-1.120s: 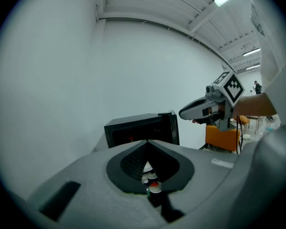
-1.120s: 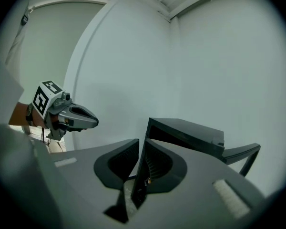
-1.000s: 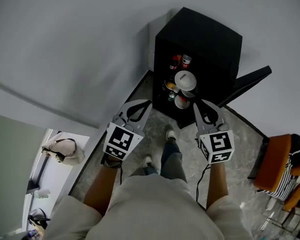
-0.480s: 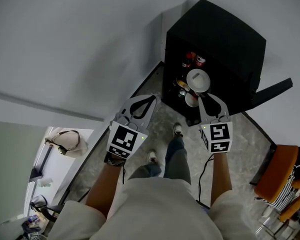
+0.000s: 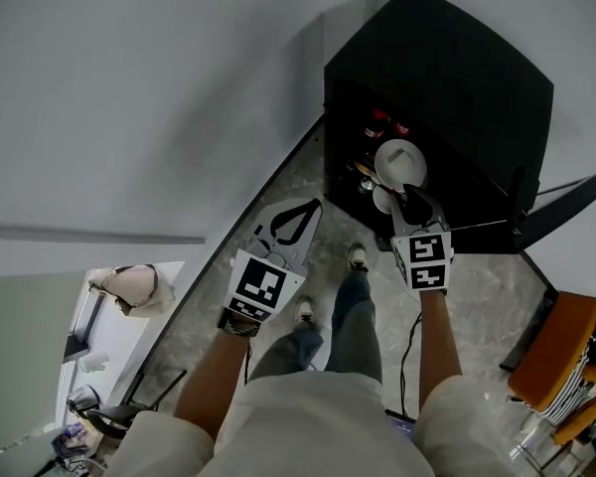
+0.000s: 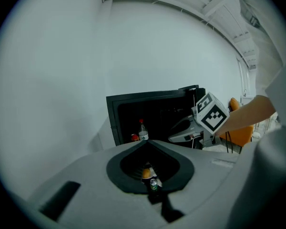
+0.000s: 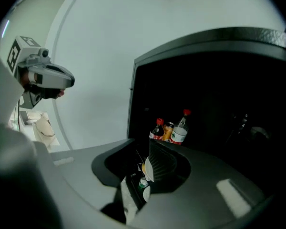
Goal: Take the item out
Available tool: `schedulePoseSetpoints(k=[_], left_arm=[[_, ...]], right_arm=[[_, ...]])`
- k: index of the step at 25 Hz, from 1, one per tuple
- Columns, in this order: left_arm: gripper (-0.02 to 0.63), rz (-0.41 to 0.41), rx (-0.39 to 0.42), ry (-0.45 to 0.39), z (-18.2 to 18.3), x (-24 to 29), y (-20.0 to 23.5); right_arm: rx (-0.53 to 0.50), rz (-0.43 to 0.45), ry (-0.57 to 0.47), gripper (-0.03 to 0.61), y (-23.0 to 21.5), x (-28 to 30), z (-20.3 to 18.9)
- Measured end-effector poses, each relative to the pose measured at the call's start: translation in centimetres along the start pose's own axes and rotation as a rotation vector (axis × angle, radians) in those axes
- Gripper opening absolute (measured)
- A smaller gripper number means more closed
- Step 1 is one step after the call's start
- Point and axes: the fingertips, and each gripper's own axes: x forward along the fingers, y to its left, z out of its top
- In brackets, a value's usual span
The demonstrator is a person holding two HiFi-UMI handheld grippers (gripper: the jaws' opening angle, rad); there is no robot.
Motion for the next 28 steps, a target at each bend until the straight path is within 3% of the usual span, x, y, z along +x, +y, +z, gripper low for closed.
schedulePoseSetpoints(k=[18, 28], left_arm=[[0.003, 0.04, -0.071, 0.111, -7.1, 1.8, 2.1], [0.003, 0.045, -0.101, 0.149, -10.0, 1.5, 2.3]], right_arm=[[-0.1, 0.004, 0.247, 0.137, -1.5, 11.7, -10.5], [-0.321, -0.015, 0.364, 0.143, -1.7, 15.1, -14.0]])
